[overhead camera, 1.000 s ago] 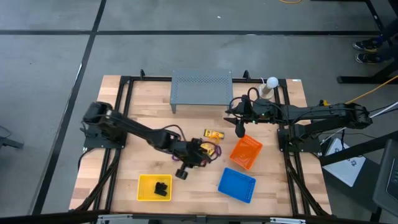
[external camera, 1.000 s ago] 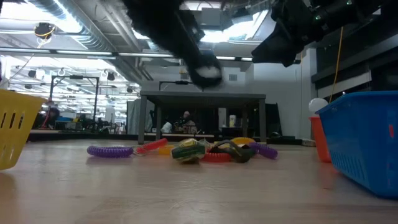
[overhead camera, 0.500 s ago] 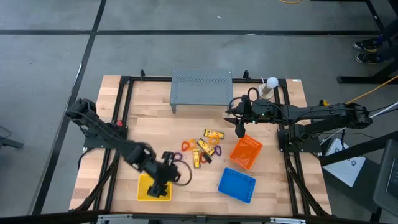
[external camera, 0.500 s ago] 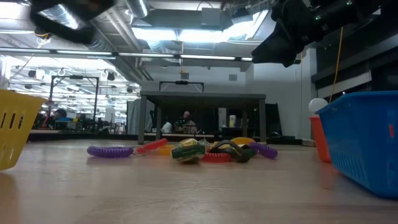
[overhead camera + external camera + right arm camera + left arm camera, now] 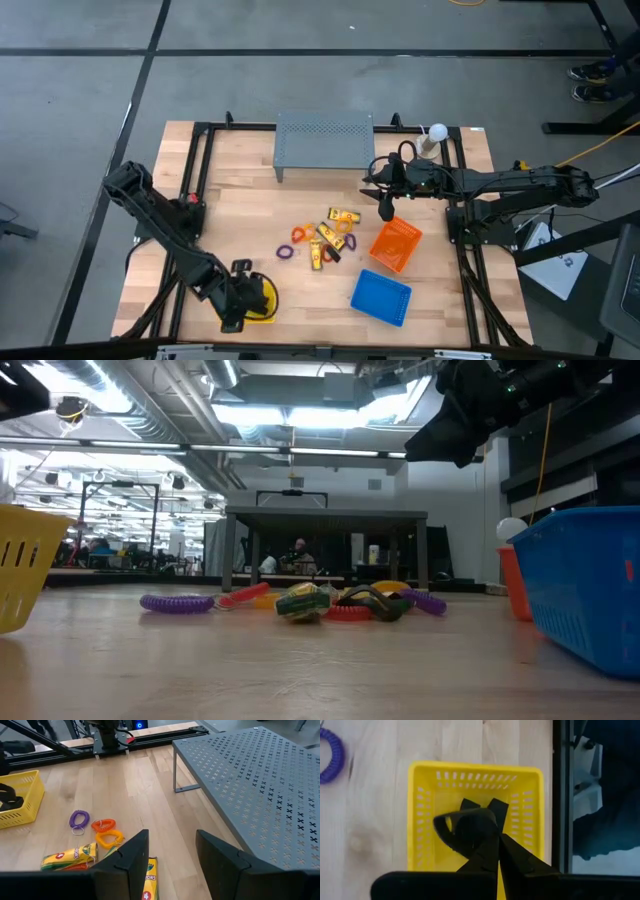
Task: Pick & Place Office Desk Supplies
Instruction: Put the black rubber band into the yellow basket
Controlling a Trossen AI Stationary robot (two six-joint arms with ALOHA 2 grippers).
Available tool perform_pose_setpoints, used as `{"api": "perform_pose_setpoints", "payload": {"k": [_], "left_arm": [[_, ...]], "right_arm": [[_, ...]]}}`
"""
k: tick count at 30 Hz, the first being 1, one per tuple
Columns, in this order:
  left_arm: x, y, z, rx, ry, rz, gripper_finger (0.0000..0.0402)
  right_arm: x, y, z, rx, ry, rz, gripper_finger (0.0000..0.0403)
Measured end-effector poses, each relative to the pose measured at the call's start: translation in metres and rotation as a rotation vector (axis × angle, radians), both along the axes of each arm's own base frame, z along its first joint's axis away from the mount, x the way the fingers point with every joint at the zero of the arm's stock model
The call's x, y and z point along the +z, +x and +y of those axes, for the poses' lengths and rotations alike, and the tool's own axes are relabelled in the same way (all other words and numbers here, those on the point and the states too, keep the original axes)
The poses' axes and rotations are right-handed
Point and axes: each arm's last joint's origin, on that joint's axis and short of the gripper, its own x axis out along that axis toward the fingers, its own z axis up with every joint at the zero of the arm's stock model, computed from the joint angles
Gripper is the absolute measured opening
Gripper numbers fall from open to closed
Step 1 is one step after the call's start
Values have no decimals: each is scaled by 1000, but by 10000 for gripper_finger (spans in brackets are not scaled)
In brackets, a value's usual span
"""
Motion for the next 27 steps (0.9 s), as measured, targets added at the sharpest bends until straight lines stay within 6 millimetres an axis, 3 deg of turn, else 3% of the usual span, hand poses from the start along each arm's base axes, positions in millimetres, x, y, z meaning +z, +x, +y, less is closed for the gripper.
{"api": "perform_pose_setpoints", "payload": {"k": [21,27], "left_arm": [[-5,-23,-8,205,-16,124,4],[-5,-23,-7,232,1,106,34]], "right_arm": [[0,0,0,2,-3,1,165],[0,0,0,4,-2,1,165]]}}
